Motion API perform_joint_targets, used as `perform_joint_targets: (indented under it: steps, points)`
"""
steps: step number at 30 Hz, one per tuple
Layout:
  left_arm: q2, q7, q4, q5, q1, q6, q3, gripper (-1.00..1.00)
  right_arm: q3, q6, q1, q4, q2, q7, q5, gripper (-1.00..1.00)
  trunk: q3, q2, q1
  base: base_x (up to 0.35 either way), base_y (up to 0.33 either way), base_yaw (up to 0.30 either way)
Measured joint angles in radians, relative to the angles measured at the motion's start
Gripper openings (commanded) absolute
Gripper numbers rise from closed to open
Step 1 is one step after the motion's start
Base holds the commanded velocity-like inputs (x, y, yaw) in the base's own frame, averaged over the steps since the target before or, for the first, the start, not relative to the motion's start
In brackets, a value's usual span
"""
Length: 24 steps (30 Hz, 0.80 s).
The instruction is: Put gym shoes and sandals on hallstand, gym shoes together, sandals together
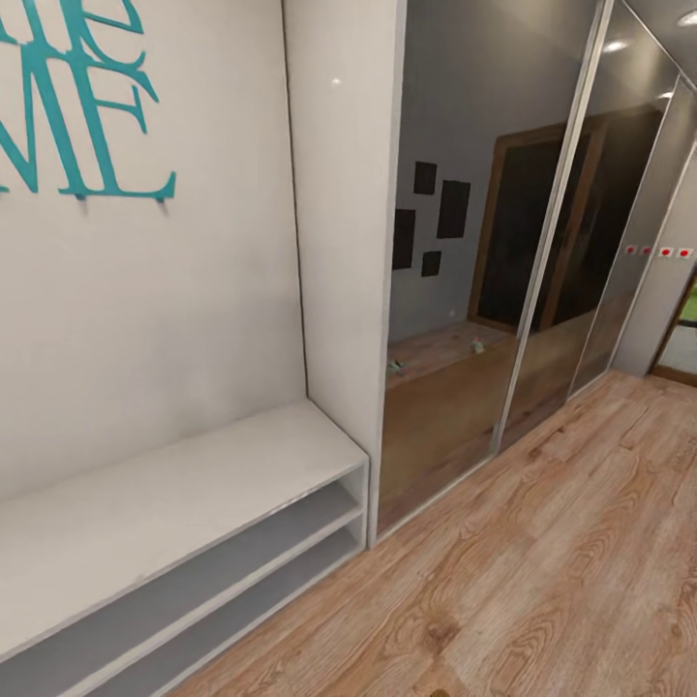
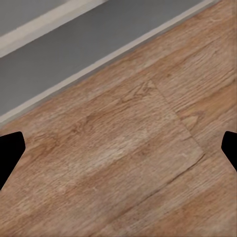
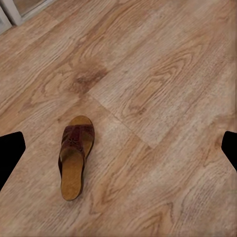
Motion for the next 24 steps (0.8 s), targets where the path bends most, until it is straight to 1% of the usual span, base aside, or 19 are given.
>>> perform_joint_targets:
  steps: [15, 24]
  points:
    - [0.000, 0.000, 0.004, 0.000, 0.000, 0.000, 0.000, 1.00, 0.001, 0.000, 0.000, 0.001, 0.000, -0.001, 0.001, 1.00, -0.047, -0.105, 0.057, 0.000, 0.000, -0.002]
    - [0.000, 0.000, 0.006, 0.000, 0.000, -0.001, 0.000, 1.00, -0.002, 0.000, 0.000, 0.001, 0.000, -0.002, 0.001, 1.00, -0.084, -0.168, 0.092, 0.000, 0.000, 0.000]
